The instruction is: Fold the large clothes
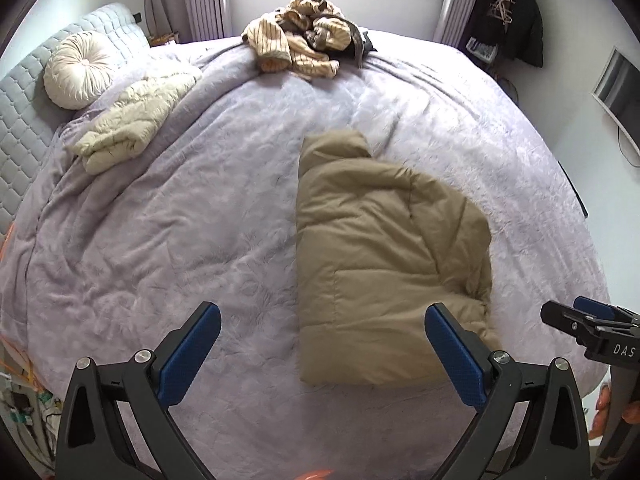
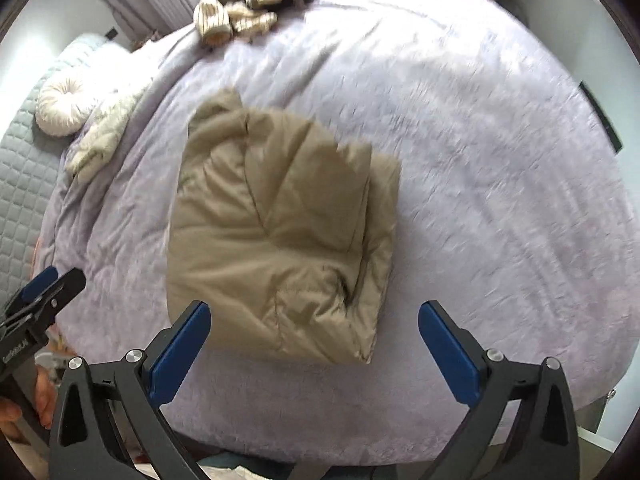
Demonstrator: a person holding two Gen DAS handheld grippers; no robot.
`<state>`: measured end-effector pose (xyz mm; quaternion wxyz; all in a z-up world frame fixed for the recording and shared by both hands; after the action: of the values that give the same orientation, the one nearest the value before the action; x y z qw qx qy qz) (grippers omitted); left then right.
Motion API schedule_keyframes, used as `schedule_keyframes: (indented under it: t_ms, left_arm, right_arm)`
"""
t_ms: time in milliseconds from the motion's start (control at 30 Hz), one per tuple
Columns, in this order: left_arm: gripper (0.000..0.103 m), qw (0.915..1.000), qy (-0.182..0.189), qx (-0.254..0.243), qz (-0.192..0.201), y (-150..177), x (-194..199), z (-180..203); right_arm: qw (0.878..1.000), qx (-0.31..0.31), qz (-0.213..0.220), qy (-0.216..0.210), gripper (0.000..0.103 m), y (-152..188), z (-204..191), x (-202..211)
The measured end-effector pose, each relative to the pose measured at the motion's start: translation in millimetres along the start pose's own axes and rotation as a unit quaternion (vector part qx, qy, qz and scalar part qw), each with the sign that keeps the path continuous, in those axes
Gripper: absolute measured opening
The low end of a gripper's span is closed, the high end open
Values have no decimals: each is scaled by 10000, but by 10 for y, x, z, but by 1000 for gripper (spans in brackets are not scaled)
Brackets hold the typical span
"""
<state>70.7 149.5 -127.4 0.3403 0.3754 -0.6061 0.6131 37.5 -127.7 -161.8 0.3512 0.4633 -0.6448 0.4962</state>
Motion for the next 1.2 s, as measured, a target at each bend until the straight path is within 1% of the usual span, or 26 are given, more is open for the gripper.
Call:
schedule_keyframes:
  t_ms: [100, 200, 367, 500, 733, 1200]
  left_arm:
    - [102, 9999, -80, 31, 74, -51, 118, 1]
    - [102, 9998, -125, 114, 133, -95, 237, -1]
    - [102, 9996, -251, 61, 152, -131, 339, 8]
    - [102, 9996, -241, 109, 139, -137, 372, 10]
    - [102, 9993, -310, 171, 143, -136, 410, -31]
    - [102, 9993, -317, 185, 83, -119, 389, -24]
  right_arm:
    - [9995, -86, 273, 96, 103, -91, -6, 175]
    - [9989, -57, 427, 200, 103, -154, -50, 329]
    - [9965, 135, 735, 373, 103, -256, -179, 565]
    - [9945, 230, 892, 489, 103, -313, -242, 677]
    - [9939, 197, 934, 545, 103, -344, -242, 700]
    - [9940, 194, 928, 555, 103, -338, -262, 699]
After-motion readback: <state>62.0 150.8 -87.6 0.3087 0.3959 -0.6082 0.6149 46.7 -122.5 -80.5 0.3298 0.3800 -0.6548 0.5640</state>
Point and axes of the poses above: each gripper's, at about its wrist camera, not at the fingertips, and x roughly against the way its jaws point, z to its right, y to its underside, the point moved 10 cm from there along -x, roughly the way its jaws point, and after that the axes turned 7 degrees about -y, right-handed, at the moved point
